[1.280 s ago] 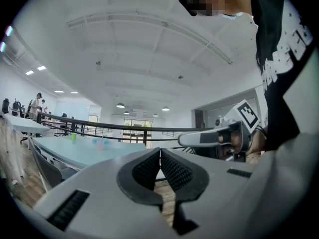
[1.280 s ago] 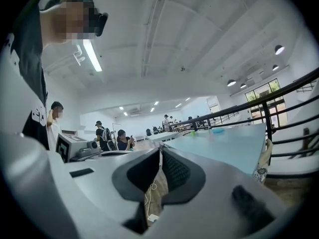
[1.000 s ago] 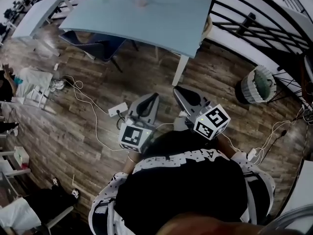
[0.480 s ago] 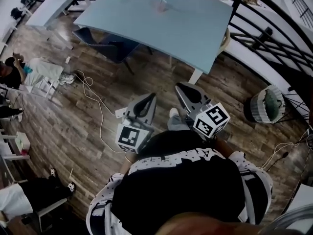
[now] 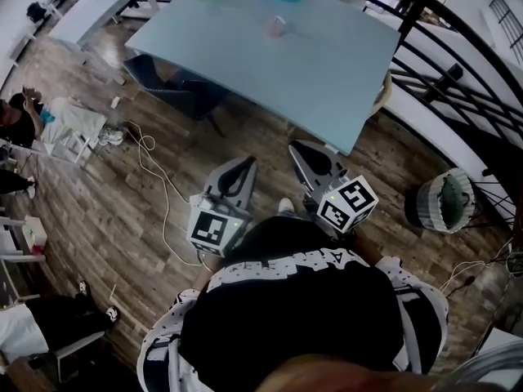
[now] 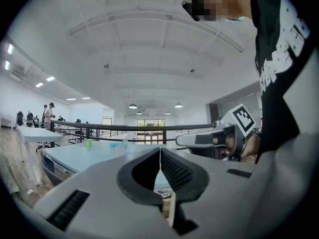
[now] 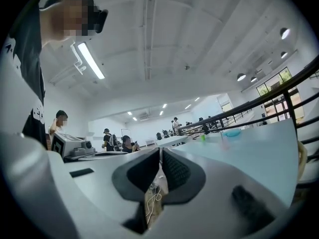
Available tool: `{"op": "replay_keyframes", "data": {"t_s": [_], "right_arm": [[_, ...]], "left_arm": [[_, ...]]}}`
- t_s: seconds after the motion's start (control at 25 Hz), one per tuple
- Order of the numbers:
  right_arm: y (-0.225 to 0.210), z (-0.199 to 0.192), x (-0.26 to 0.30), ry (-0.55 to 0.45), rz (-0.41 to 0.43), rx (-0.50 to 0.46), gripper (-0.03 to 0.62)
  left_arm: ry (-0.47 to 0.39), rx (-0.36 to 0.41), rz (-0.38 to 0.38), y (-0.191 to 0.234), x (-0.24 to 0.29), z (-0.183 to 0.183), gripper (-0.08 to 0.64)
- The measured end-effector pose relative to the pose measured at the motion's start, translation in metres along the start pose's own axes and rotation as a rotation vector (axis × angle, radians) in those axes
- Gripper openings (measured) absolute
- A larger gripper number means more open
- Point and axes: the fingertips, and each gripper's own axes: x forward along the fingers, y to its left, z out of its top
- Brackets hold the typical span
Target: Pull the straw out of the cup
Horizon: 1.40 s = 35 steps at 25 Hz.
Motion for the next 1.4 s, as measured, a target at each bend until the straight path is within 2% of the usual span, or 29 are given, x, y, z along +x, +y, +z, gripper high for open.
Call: {"op": "replay_keyframes", "data": {"t_s": [0.48, 0.76, 0.92, 1.12, 1.4], "right_arm": [[-0.079, 0.018, 0.022, -0.010, -0.068, 0.013, 0.031], [-0.115, 0.018, 0.032, 0.003, -0.071, 0.045, 0.031], [-0.135, 0.025, 0.039, -0.001, -0.065, 0.031, 0.031], [-0.146, 0.026, 0.040, -0.003, -0.034, 0.025, 0.031], [-0.140, 0.018, 0.033, 0.006, -0.031, 0.057, 0.031]], "left_arm": [[-0.005, -0.001, -0.030, 0.031, 0.077, 0.010, 0.015], [0.027, -0.005, -0.054, 0.035, 0.117, 0.007, 0.015], [0.023, 0.003, -0.045, 0.041, 0.136, 0.010, 0.015], [0.020, 0.016, -0.032, 0.036, 0.147, 0.011, 0.015], [0.064, 0.015, -0.040, 0.030, 0.147, 0.001, 0.015]]}}
